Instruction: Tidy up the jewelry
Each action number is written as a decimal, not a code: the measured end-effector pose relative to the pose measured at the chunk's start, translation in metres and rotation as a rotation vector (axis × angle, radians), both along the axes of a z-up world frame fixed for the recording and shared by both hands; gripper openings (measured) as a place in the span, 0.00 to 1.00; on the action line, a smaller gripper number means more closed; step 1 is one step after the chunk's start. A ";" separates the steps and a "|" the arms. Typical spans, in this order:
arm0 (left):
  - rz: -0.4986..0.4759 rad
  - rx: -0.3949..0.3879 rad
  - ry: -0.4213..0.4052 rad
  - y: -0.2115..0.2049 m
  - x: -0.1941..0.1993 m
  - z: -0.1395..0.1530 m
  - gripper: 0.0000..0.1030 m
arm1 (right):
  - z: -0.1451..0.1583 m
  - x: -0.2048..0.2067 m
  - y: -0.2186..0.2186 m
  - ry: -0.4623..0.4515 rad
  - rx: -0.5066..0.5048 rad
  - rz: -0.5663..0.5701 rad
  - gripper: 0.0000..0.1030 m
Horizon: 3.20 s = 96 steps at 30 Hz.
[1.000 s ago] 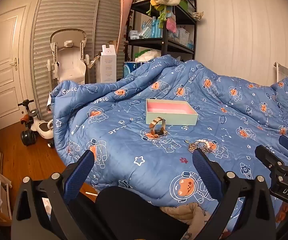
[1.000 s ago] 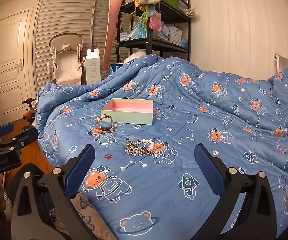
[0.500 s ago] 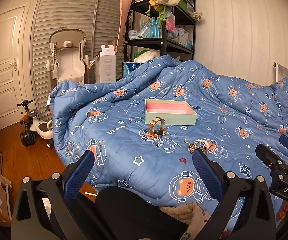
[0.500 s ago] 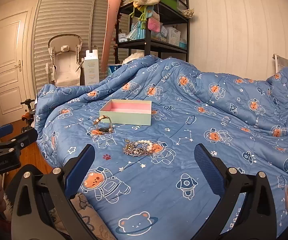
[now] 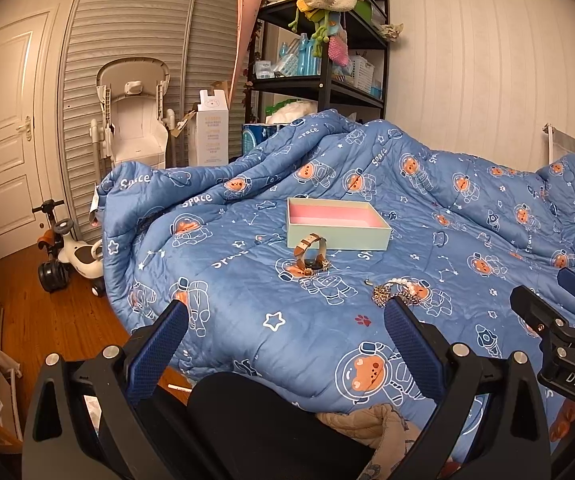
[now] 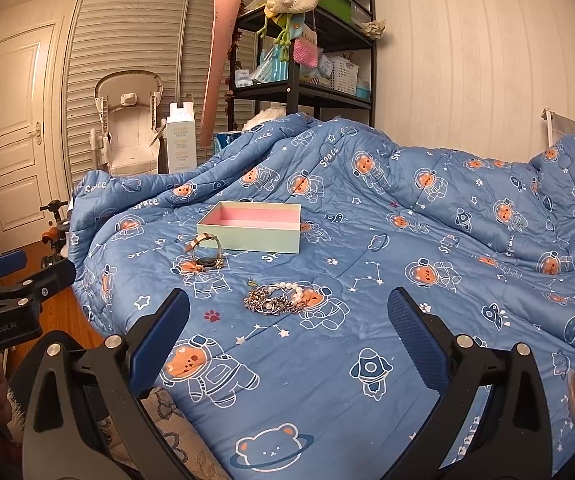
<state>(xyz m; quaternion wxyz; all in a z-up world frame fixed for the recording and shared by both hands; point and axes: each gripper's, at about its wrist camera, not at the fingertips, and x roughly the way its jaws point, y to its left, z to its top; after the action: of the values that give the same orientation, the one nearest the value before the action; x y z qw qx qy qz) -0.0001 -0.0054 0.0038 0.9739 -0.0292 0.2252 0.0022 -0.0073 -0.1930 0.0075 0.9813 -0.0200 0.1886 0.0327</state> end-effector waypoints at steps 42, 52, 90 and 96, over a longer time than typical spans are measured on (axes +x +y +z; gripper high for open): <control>-0.004 0.000 -0.001 0.000 0.000 0.000 0.94 | -0.002 -0.002 0.001 0.001 0.001 0.007 0.95; -0.004 0.000 -0.001 0.000 0.000 0.000 0.94 | -0.004 0.000 0.000 0.005 0.003 0.006 0.95; -0.175 -0.060 0.309 0.023 0.186 -0.066 0.72 | -0.096 0.233 -0.056 0.582 0.066 0.219 0.43; -0.198 -0.011 0.307 0.016 0.232 -0.066 0.66 | -0.111 0.264 -0.054 0.636 0.104 0.237 0.37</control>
<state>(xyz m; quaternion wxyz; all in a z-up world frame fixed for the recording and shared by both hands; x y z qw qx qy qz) 0.2317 0.0111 -0.0621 0.9233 -0.0114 0.3732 -0.0902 0.2567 -0.2465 -0.1031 0.8623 0.0196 0.4798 0.1607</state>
